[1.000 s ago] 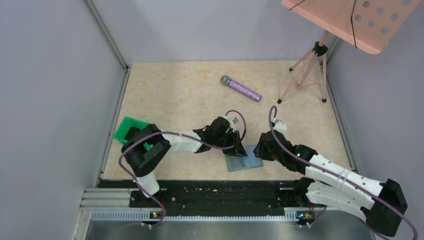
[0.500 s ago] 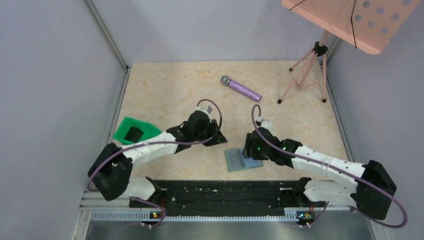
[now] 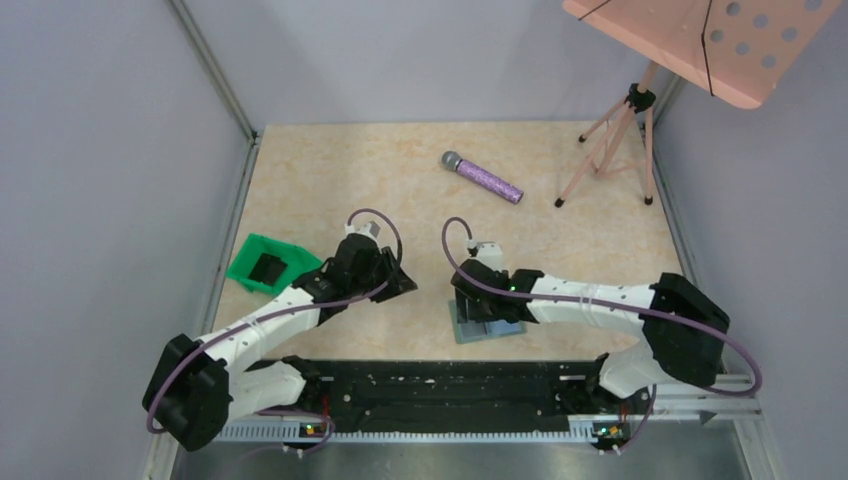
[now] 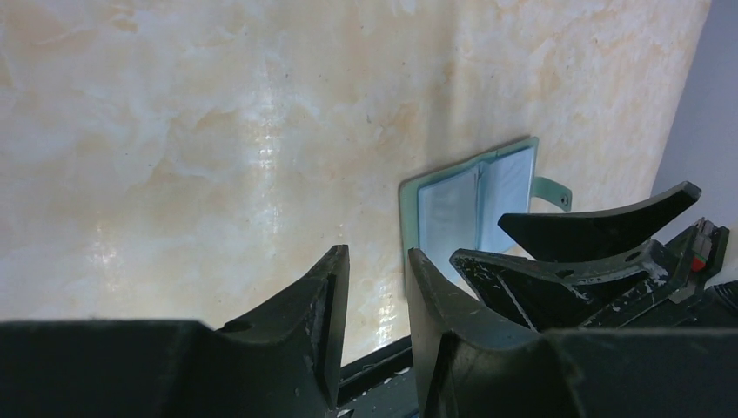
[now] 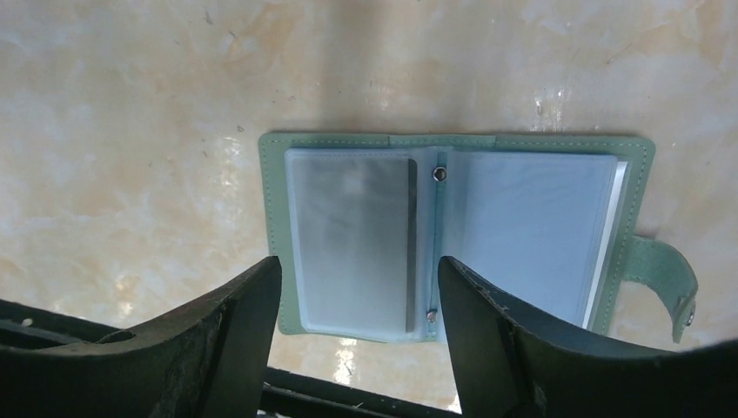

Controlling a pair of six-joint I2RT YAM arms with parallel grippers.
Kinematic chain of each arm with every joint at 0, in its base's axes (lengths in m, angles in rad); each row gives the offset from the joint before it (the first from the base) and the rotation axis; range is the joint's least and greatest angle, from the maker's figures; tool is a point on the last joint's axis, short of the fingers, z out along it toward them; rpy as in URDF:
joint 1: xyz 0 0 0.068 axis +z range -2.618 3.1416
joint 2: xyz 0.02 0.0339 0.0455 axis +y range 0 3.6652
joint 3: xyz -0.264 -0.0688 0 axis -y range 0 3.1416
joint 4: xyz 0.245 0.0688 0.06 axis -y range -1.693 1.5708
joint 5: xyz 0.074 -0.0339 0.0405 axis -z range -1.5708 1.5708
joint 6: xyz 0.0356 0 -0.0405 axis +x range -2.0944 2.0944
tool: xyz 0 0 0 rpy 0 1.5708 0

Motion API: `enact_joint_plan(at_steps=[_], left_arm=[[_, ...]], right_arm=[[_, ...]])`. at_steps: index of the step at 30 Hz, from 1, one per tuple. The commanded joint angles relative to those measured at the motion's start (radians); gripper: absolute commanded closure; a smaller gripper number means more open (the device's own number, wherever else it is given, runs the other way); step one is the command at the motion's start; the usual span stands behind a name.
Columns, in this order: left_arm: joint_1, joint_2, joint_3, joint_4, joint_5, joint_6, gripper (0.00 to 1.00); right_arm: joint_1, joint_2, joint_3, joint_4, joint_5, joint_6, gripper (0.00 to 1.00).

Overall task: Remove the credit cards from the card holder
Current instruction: Remove the credit card from the card holder.

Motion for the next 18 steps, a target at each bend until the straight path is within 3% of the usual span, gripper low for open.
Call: enact_joint_plan(at_steps=[1, 10, 18], left_arm=[[0.003, -0.023, -0.042, 0.034, 0.021, -0.002, 0.64], [0.002, 0.002, -0.048, 0.068, 0.055, -0.003, 0.64], [0.0, 0.045, -0.04, 0.114, 0.112, -0.002, 0.64]], right_arm=[[0.027, 0.053, 0.052, -0.005, 0.027, -0.01, 0.33], [0.039, 0.146, 0.065, -0.021, 0.015, -0.009, 0.39], [0.039, 0.126, 0.052, -0.012, 0.032, 0.008, 0.61]])
